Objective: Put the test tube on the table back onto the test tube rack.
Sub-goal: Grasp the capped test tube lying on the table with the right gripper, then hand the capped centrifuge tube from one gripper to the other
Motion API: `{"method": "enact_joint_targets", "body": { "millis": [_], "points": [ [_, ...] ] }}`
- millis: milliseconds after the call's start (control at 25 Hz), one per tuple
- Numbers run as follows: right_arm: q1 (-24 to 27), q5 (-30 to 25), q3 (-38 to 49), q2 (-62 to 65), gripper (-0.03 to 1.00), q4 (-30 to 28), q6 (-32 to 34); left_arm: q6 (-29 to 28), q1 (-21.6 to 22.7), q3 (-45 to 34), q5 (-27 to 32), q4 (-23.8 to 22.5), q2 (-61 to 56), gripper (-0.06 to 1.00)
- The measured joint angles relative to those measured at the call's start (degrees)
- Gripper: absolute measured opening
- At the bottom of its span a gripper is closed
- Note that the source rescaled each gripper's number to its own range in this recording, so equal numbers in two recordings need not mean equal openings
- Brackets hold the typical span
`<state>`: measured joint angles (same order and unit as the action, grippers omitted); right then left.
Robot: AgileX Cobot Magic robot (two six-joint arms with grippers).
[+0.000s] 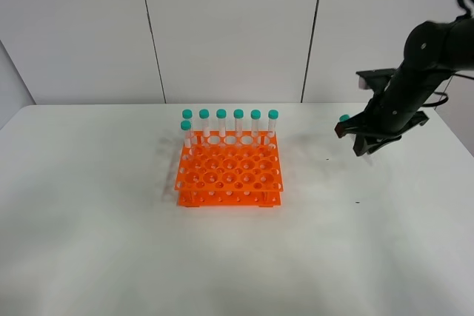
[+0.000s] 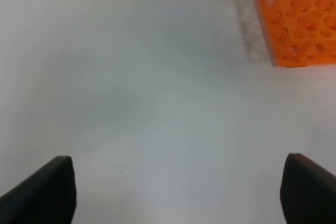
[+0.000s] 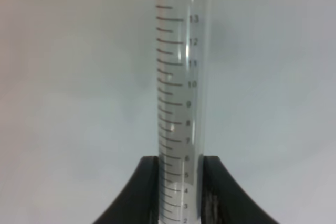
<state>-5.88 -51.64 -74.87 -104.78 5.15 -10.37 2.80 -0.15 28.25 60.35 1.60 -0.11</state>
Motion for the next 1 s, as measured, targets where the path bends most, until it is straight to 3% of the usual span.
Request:
{"method": "enact_joint_targets", "body": {
  "millis": [120,280,640,880,1000],
  "points": [
    [0.0,-2.7,0.0,6.8,0.02,0.0,1.6,0.0,0.0,0.0,0.0,0.0,0.0,1.0],
    [0.0,-2.4,2.5,15.9,0.02,-1.1,2.3,0.0,0.0,0.0,0.0,0.0,0.0,1.0],
    [-1.2,-2.3,15.7,35.6,0.02,-0.2,-2.2,0.0,0.0,0.0,0.0,0.0,0.0,1.0],
    [-14.8,-1.3,17.6,38.4,0.02,0.4,0.2,0.0,0.0,0.0,0.0,0.0,0.0,1.0],
    [-23.3,3.6,18.3,37.3,0.02,0.4,0.0,0.0,0.0,0.0,0.0,0.0,0.0,1.0]
  ]
}}
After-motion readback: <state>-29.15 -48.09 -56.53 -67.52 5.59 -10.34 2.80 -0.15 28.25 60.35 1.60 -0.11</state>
